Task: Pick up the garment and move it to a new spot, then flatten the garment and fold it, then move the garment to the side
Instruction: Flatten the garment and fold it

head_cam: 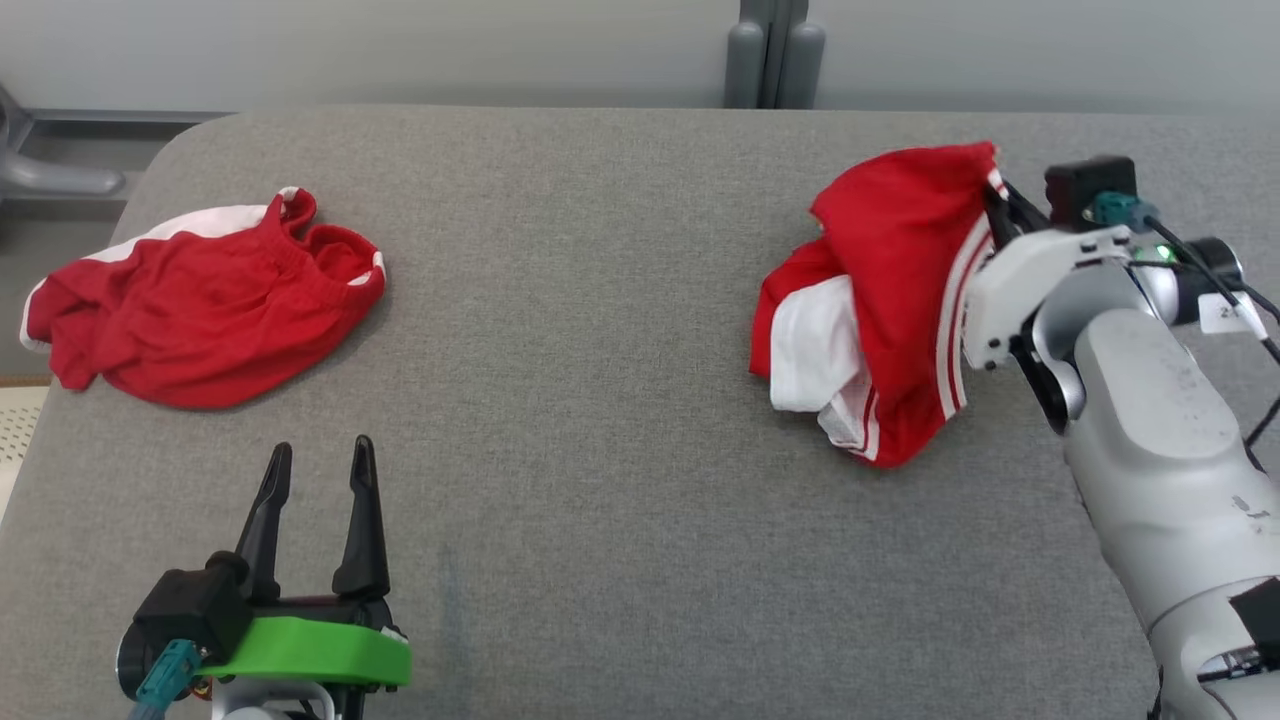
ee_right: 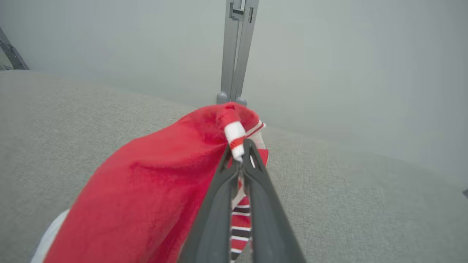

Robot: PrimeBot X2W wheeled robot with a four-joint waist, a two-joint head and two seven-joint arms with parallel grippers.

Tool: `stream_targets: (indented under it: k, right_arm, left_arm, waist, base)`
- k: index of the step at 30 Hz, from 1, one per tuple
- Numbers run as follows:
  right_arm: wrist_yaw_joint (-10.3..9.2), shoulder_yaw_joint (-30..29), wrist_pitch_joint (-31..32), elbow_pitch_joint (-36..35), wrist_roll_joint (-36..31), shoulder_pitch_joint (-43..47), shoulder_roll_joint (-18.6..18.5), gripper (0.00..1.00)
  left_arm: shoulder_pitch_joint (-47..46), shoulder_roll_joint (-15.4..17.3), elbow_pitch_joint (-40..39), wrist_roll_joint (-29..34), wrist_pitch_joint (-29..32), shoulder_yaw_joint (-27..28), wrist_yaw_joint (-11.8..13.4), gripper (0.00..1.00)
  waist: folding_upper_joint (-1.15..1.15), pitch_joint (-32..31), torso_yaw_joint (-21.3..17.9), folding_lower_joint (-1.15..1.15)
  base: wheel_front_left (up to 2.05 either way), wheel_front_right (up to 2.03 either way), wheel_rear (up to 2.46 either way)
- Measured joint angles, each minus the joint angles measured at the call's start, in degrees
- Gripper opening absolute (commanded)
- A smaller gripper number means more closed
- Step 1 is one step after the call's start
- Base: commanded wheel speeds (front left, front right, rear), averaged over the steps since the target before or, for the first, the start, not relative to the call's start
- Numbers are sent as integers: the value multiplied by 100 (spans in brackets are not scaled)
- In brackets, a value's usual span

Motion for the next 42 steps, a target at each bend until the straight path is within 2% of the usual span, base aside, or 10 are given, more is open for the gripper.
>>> stream_targets:
  k: [6,14,18,21,27,32,38,42]
  right_arm:
    - [0,865,76,-703,332,-448,176,0]
    - [0,1895,189,-1446,1187,-1230,355,0]
    - [1,2152,32,-1717,1584,-1718,410,0]
    - [1,2178,-190,-1879,1634,-2007,298,0]
    - [0,1639,-283,-1780,1660,-1909,-66,0]
    - [1,972,-77,-1254,1336,-1062,-471,0]
    - [0,-160,-114,-689,946,-194,-837,0]
    - [-1,-534,-170,-688,659,147,-880,0]
  left_arm:
    - [20,-8,-18,-1,-1,41,-5,100]
    - [9,-12,-57,0,-1,46,-11,100]
    - [10,-15,-59,0,-1,62,-11,100]
    - [10,-16,-59,1,-1,71,-11,100]
    - [18,-19,-59,24,-1,43,-13,100]
    - [59,-18,-66,41,-1,18,-18,100]
    - [60,-14,-125,66,-1,12,-19,100]
    - [58,-8,-153,74,-1,22,-19,100]
  waist:
    - [0,-132,-163,0]
    - [0,-150,-168,0]
    - [0,-158,-146,0]
    - [0,-174,-136,0]
    - [0,-241,-156,0]
    - [0,-287,-230,0]
    - [0,-238,-279,0]
    - [0,-189,-297,0]
  base:
    - [0,0,0]
    - [0,0,0]
    - [0,0,0]
    - [0,0,0]
    - [0,0,0]
    - [0,0,0]
    - [0,0,0]
    - [0,0,0]
